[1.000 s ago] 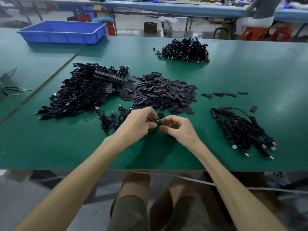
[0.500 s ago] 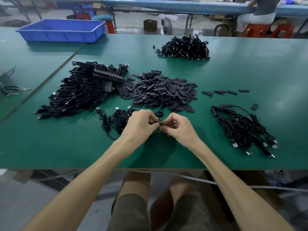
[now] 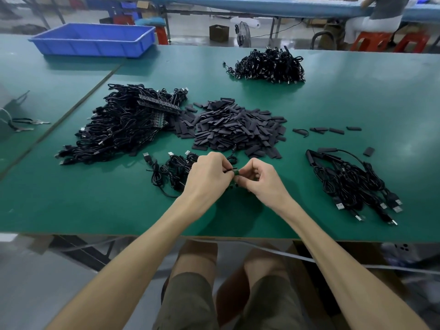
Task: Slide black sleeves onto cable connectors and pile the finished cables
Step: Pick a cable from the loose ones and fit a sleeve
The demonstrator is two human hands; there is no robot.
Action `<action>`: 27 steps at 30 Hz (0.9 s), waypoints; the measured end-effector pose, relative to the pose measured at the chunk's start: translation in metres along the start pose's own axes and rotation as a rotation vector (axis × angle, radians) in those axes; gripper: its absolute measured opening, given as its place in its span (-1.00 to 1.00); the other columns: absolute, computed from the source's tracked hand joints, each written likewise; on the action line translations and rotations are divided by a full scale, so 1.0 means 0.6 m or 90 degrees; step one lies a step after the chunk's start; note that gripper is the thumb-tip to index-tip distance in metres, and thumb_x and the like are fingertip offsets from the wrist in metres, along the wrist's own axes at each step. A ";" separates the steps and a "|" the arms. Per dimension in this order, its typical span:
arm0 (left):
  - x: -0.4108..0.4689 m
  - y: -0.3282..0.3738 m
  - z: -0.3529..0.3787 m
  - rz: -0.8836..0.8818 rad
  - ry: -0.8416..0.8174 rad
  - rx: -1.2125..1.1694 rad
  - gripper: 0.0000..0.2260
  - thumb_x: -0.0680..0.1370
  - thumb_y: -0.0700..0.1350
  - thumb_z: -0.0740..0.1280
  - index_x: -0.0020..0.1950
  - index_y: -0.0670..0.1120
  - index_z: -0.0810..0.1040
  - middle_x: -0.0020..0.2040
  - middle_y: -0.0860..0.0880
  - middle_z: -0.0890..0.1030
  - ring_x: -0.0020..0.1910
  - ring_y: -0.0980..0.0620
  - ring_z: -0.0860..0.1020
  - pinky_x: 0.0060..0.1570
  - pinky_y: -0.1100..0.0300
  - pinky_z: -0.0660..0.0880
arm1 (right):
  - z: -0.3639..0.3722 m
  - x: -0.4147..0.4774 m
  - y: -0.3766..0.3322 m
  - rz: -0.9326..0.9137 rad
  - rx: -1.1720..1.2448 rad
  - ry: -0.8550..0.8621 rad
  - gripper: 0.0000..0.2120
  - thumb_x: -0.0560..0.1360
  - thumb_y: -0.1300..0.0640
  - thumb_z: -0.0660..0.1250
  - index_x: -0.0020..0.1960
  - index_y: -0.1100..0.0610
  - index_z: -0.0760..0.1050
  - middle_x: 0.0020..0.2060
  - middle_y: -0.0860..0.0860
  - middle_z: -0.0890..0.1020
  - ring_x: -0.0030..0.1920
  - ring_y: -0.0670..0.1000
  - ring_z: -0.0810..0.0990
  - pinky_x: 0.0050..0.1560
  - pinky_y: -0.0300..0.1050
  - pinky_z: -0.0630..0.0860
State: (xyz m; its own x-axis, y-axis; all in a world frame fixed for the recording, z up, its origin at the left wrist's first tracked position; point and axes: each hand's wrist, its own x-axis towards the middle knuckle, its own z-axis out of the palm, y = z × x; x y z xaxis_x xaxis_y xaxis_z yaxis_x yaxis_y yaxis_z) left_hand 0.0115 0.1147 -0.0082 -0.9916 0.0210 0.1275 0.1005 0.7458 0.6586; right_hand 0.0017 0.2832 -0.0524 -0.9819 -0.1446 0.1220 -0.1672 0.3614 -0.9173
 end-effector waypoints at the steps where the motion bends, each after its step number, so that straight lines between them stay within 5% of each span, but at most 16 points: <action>1: 0.000 0.002 0.002 0.003 0.007 0.005 -0.93 0.53 -0.12 0.43 -0.01 -0.02 0.66 -0.06 -0.02 0.68 -0.05 -0.04 0.64 0.01 0.04 0.60 | 0.000 0.000 0.000 0.000 -0.004 0.005 -0.82 0.50 0.20 0.55 -0.10 0.15 0.53 -0.19 0.14 0.68 -0.22 -0.03 0.57 -0.11 0.10 0.58; 4: -0.003 0.008 0.008 0.010 0.022 0.022 -0.91 0.55 -0.15 0.40 0.03 -0.07 0.66 -0.05 -0.03 0.67 -0.03 -0.08 0.63 0.03 0.00 0.58 | 0.001 -0.002 -0.002 0.006 0.004 0.008 -0.81 0.51 0.20 0.53 -0.10 0.14 0.52 -0.17 0.20 0.68 -0.23 0.01 0.58 -0.09 0.16 0.60; 10: -0.013 -0.006 -0.003 0.117 0.018 0.102 -0.91 0.59 -0.11 0.40 0.07 -0.06 0.57 -0.01 0.01 0.60 0.02 -0.03 0.53 0.00 0.09 0.48 | 0.002 0.002 -0.002 0.015 0.060 0.079 -0.87 0.58 0.19 0.46 -0.01 0.11 0.50 -0.17 0.03 0.62 -0.17 -0.06 0.58 -0.03 -0.04 0.58; 14: -0.031 -0.029 -0.016 0.237 -0.009 0.205 -0.91 0.65 -0.11 0.33 0.12 -0.08 0.50 0.02 -0.02 0.53 0.03 -0.07 0.47 0.05 0.09 0.41 | -0.003 0.004 0.003 0.042 0.138 0.164 -0.91 0.62 0.18 0.40 0.01 0.10 0.47 -0.19 -0.01 0.58 -0.27 -0.12 0.50 -0.19 -0.15 0.50; 18: -0.039 -0.056 -0.038 0.238 0.005 0.271 -0.95 0.67 -0.19 0.28 0.12 -0.08 0.47 0.01 -0.01 0.51 0.04 -0.07 0.48 0.06 0.10 0.38 | -0.007 0.003 0.005 0.053 0.192 0.209 -0.93 0.64 0.18 0.37 0.04 0.13 0.47 -0.24 -0.05 0.56 -0.33 -0.12 0.46 -0.25 -0.18 0.48; 27: -0.029 -0.049 -0.044 0.213 0.074 0.238 -0.67 0.63 0.10 0.32 0.27 -0.09 0.52 0.18 -0.04 0.47 0.21 -0.07 0.42 0.24 0.00 0.39 | -0.004 -0.002 -0.011 0.050 0.181 0.108 -0.89 0.68 0.20 0.30 0.11 0.24 0.42 0.01 0.11 0.73 -0.23 -0.08 0.69 -0.29 -0.24 0.49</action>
State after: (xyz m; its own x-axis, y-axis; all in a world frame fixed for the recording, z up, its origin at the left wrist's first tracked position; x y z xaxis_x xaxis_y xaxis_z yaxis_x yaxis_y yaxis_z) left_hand 0.0281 0.0748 -0.0099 -0.8927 0.2408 0.3809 0.3534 0.8985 0.2603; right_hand 0.0040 0.2830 -0.0458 -0.9956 0.0376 0.0860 -0.0824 0.0903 -0.9925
